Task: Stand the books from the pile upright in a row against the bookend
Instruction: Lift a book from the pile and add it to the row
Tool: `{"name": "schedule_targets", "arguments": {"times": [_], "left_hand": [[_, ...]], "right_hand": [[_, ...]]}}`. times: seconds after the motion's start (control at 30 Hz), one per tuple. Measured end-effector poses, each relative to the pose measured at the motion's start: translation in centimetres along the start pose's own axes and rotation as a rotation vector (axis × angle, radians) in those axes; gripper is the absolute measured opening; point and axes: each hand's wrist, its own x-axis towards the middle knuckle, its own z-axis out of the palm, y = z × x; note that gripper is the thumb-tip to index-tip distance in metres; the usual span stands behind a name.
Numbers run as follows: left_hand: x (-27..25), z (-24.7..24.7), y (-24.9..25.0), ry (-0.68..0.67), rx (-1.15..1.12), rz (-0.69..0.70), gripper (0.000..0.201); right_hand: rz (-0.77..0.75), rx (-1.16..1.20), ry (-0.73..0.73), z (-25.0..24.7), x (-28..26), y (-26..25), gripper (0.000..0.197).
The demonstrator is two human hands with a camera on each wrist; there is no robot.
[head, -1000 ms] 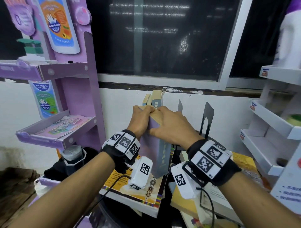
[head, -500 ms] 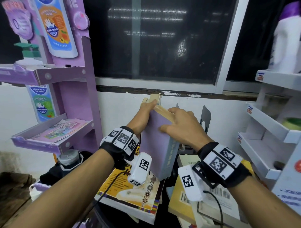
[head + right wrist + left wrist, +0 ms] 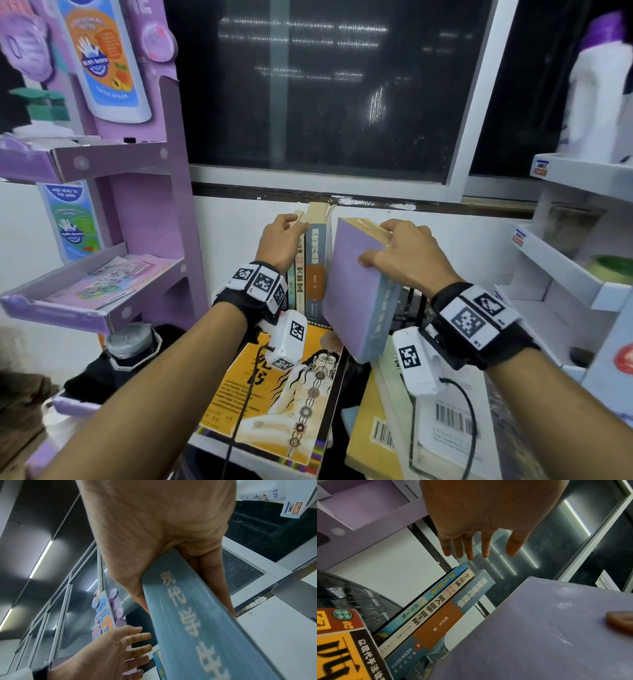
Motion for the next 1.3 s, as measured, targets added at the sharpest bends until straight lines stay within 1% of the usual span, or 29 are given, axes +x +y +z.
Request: {"name": "schedule_targets", "arguments": {"times": [0.23,0.37,0.4,0.57,0.67,0.73,0.8,0.9,1.03,1.13,1.23,1.3], "left_hand": [[1.7,1.1,-0.5,-0.026,-0.007,0.05,0.046],[2.9,1.9,-1.4,-0.041,0.076,0.091,0.064],[3.1,2.1,-1.6,-0.048,0.102,0.105,0.064],[4.5,2.2,-2.9,-0.03,0.279,0.217,0.043],[5.1,2.2,-3.5,-0.026,0.369,0.301,0.041],[5.3,2.3,-3.6,-0.025,0.393,0.346,0.042],[5.5,2.4,-3.5,-0.011,0.389,0.387,0.038],[5.9,2.7,-3.4,0.0,0.382,0.393,0.031],[6.3,2.9,-3.6,-0.023,0.387,0.364,0.029],[6.3,2.8,-3.9,-0.033,0.405,0.411,0.03],[6.5,2.7,-4.4,-0.041,0.435,0.476,0.038],[6.7,2.7,-4.6,-0.039,0.426,0.479,0.039]], "right_hand": [[0.014,-0.1,0.02,1.7,2.7,0.6,0.029],[0.012,-0.081,-0.007,3.0,4.5,1.0,0.027],[0.013,-0.078,-0.014,3.3,4.8,1.0,0.028],[0.029,-0.064,-0.037,4.9,6.4,1.4,0.03],[0.039,-0.062,-0.034,5.5,7.3,1.5,0.033],[0.039,-0.06,-0.026,6.0,7.8,1.4,0.032],[0.043,-0.064,-0.021,6.5,8.3,1.3,0.029],[0.05,-0.064,0.0,7.0,9.1,1.3,0.028],[0.069,-0.051,0.011,7.9,9.6,1.5,0.029],[0.076,-0.044,0.016,8.7,9.9,1.7,0.03],[0.09,-0.027,0.022,9.3,10.1,1.8,0.031],[0.094,-0.03,0.031,9.7,10.2,1.8,0.032]]}}
